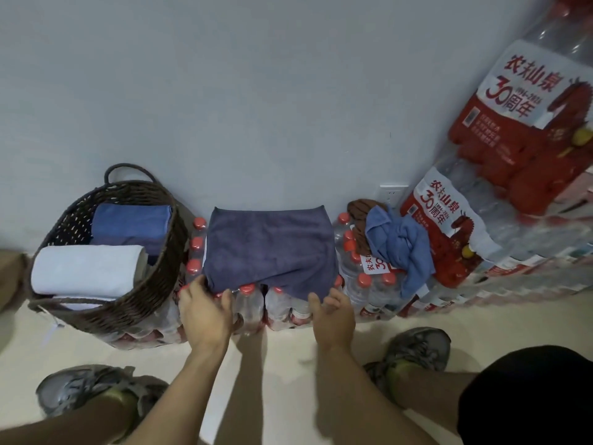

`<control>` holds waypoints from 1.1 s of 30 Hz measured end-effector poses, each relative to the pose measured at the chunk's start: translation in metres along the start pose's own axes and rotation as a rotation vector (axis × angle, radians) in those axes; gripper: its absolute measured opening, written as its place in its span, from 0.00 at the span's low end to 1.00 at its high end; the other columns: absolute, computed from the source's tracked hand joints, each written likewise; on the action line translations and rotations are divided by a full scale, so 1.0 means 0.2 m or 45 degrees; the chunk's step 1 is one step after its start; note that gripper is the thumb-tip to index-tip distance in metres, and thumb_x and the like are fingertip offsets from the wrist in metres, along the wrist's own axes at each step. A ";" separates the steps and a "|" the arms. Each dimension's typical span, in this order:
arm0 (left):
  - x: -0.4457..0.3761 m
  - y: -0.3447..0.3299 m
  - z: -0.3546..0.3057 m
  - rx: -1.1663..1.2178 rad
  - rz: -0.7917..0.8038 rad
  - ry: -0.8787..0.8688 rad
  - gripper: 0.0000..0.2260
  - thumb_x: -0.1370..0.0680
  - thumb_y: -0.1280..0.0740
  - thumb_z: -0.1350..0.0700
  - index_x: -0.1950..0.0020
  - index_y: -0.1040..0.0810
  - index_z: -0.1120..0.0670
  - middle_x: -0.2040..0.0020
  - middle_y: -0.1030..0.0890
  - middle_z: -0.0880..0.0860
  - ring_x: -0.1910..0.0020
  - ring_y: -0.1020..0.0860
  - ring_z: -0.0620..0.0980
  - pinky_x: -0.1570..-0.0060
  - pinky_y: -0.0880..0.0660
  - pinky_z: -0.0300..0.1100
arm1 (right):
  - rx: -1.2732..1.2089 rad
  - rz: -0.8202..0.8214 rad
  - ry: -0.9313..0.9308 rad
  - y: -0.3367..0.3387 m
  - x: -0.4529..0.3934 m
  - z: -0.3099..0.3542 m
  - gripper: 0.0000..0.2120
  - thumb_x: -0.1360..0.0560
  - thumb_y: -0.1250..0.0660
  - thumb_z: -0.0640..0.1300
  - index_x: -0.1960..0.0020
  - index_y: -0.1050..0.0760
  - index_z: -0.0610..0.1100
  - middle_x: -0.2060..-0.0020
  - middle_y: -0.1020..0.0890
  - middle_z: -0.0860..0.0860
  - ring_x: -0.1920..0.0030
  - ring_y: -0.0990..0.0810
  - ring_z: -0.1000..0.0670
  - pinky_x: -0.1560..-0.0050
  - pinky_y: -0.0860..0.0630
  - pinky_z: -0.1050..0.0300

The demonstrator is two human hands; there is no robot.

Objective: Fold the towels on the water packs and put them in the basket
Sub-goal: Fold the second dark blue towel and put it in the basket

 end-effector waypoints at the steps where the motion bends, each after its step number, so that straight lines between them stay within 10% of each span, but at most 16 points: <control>1: -0.03 0.01 0.01 -0.017 0.010 -0.004 0.20 0.27 0.27 0.56 0.37 0.25 0.59 0.43 0.27 0.62 0.42 0.27 0.62 0.38 0.30 0.54 | 0.017 0.021 -0.045 0.01 -0.01 -0.02 0.15 0.27 0.27 0.41 0.66 0.32 0.44 0.72 0.29 0.51 0.71 0.32 0.56 0.69 0.33 0.69; 10: -0.15 0.09 0.01 0.098 0.046 -0.114 0.03 0.27 0.27 0.55 0.57 0.20 0.53 0.56 0.20 0.54 0.55 0.23 0.55 0.52 0.25 0.50 | -0.058 0.007 -0.295 -0.01 -0.11 -0.07 0.05 0.27 0.27 0.41 0.57 0.20 0.39 0.61 0.17 0.47 0.59 0.18 0.48 0.56 0.20 0.56; 18: -0.19 0.16 -0.03 0.337 -0.064 -0.161 0.05 0.23 0.32 0.47 0.54 0.25 0.47 0.63 0.20 0.44 0.62 0.22 0.37 0.64 0.29 0.38 | -0.292 -0.201 -0.049 0.10 -0.22 0.11 0.09 0.24 0.32 0.37 0.62 0.27 0.43 0.70 0.23 0.53 0.69 0.27 0.57 0.66 0.28 0.67; 33: -0.25 0.09 0.15 -0.041 0.144 0.127 0.08 0.24 0.30 0.50 0.59 0.23 0.53 0.61 0.18 0.53 0.55 0.20 0.58 0.53 0.24 0.48 | -0.056 -0.295 -0.082 0.17 -0.18 -0.06 0.10 0.28 0.26 0.47 0.58 0.27 0.47 0.68 0.20 0.51 0.69 0.23 0.55 0.70 0.31 0.67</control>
Point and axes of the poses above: each hand's wrist, its own x-axis away from the middle knuckle, its own y-axis out of the back of the hand, z = x × y, the point moved 4 cm from there along -x, towards the middle knuckle
